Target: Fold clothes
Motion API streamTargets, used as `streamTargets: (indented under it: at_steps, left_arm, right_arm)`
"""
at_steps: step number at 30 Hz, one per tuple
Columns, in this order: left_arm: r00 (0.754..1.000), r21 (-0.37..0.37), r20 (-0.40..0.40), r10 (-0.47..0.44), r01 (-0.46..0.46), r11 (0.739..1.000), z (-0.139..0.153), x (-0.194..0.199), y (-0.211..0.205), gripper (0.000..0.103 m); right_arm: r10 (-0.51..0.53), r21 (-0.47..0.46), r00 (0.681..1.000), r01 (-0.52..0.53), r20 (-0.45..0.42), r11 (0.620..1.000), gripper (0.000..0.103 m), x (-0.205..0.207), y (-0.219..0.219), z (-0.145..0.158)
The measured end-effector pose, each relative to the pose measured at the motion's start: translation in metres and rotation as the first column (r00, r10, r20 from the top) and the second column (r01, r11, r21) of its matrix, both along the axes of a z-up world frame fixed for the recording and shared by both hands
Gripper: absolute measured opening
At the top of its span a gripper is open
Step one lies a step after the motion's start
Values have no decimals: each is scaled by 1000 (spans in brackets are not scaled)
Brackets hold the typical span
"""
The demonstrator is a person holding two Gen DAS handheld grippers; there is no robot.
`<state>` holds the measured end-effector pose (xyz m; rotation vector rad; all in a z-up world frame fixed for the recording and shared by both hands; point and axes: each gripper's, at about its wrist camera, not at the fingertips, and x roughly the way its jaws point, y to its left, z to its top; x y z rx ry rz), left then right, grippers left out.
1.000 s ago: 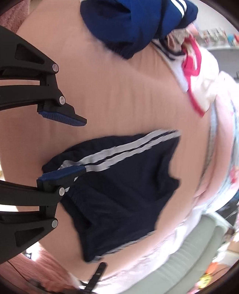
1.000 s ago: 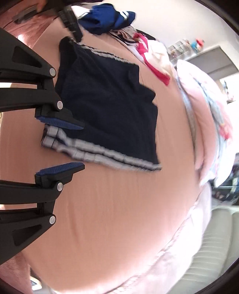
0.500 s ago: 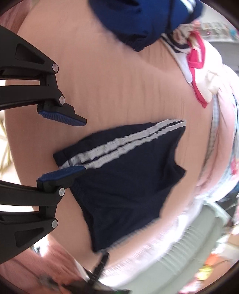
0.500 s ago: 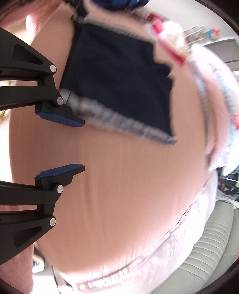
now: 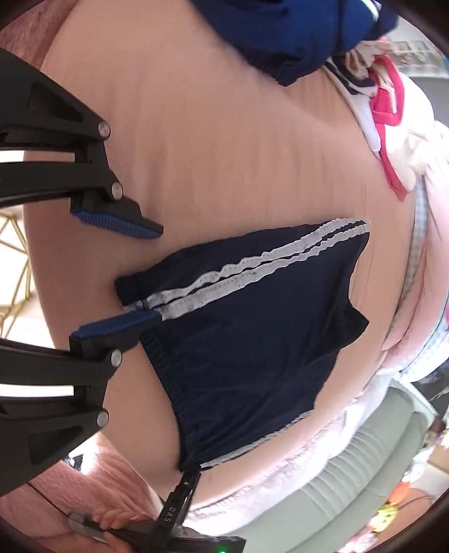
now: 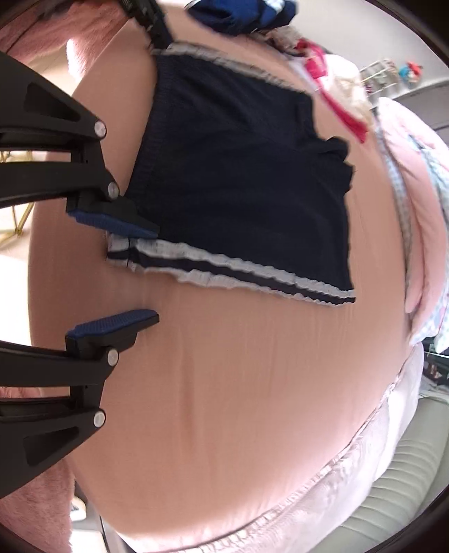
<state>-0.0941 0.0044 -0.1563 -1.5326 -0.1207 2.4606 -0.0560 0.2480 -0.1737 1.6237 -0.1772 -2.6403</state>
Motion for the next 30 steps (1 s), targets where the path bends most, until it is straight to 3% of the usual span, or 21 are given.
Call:
streamTargets:
  at_steps: [1, 2, 4, 5, 8, 12, 18, 20, 27, 30]
  left_arm:
    - [1000, -17, 2, -8, 8, 1000, 0, 0, 3, 25]
    - [1000, -33, 5, -16, 16, 999, 1, 1, 6, 22]
    - [999, -66, 10, -31, 32, 997, 1, 1, 11, 22]
    - [999, -82, 13, -39, 40, 996, 1, 2, 14, 22]
    - [997, -118, 35, -62, 65, 991, 2, 7, 18, 22]
    - [993, -56, 84, -77, 82, 995, 6, 17, 4, 22]
    - [1000, 88, 12, -1, 0, 996, 42, -11, -33, 22]
    - [1000, 112, -4, 15, -15, 994, 44, -29, -41, 22]
    - [998, 184, -42, 49, -40, 982, 29, -107, -62, 22]
    - [999, 213, -27, 41, -35, 977, 14, -136, -67, 23]
  right_arm:
    - [23, -37, 1000, -23, -9, 999, 20, 2, -3, 2]
    - [45, -40, 999, -45, -13, 998, 20, 3, -8, 3]
    - [74, 87, 997, -75, 5, 993, 17, 7, -19, 0]
    - [71, 101, 997, -72, 12, 992, 17, 8, -20, -1]
    - [19, 64, 999, -20, 26, 998, 17, 15, -7, 3]
    - [-28, -6, 999, 28, 29, 1000, 18, 29, 6, 11]
    - [-62, -32, 991, 58, -122, 998, 22, 32, 6, 48]
    - [-24, -51, 993, 18, -114, 999, 22, 19, 0, 56]
    - [175, 33, 973, -172, -151, 985, 23, -61, -48, 81]
    - [265, 159, 955, -243, -136, 957, 28, -112, -76, 74]
